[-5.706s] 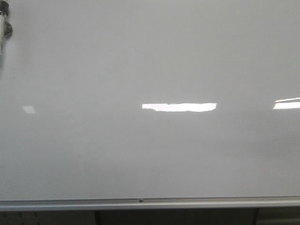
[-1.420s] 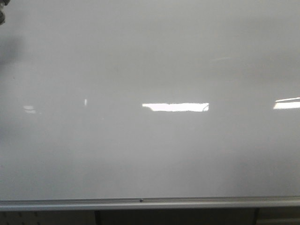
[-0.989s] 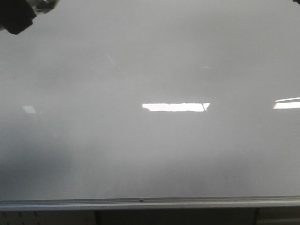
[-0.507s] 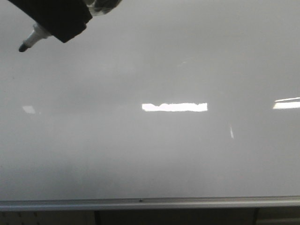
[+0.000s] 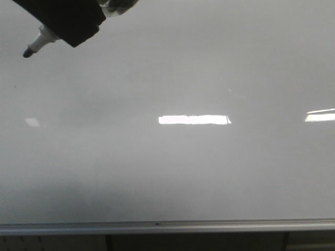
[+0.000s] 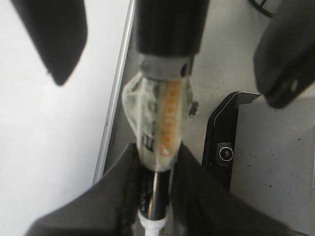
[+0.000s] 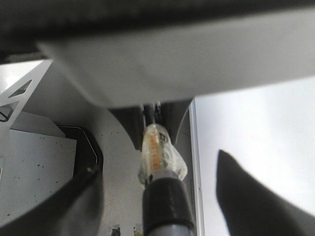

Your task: Write number 2 on whiteboard

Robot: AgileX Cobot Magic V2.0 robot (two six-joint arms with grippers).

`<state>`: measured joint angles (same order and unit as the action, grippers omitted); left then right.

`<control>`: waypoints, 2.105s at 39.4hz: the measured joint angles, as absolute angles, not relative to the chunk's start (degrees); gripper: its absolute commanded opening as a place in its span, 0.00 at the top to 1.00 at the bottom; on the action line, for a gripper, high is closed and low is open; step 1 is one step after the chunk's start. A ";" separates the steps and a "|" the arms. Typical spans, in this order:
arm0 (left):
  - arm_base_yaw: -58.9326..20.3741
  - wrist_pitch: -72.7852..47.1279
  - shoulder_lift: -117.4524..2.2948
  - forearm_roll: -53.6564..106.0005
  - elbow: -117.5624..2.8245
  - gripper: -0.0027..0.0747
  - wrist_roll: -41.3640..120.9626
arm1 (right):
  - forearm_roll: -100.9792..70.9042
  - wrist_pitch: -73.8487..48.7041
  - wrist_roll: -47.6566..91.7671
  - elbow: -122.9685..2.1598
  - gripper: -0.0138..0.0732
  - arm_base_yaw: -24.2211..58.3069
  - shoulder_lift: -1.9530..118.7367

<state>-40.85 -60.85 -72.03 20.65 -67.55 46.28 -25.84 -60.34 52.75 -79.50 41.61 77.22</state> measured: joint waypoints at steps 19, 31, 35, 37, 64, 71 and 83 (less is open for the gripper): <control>-40.85 -60.96 -72.03 20.65 -67.55 0.95 46.53 | -25.24 -61.55 52.20 -79.63 0.67 41.61 77.22; -40.85 -60.91 -72.03 20.79 -67.55 0.76 47.00 | -24.92 -61.55 51.99 -79.63 0.76 41.61 77.22; -40.85 -60.39 -72.03 20.79 -67.55 0.50 47.12 | -24.83 -61.70 51.59 -79.63 0.76 41.61 77.22; -40.85 -59.76 -71.94 20.79 -67.67 0.41 47.12 | -24.83 -61.98 51.57 -79.63 0.76 41.61 77.22; -22.70 -58.51 -57.98 18.08 -63.11 0.37 30.82 | -3.45 -62.80 23.38 -75.10 0.76 22.18 66.85; -17.05 -57.60 -53.60 19.89 -59.04 0.37 30.03 | -12.82 -51.31 22.70 -64.01 0.76 8.83 58.75; -16.58 -56.36 -52.76 20.51 -58.25 0.37 29.79 | -20.26 -34.72 22.50 -53.17 0.76 0.61 55.32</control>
<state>-16.58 -56.36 -52.76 20.51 -58.25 29.79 -20.26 -34.72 22.50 -53.17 0.61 55.32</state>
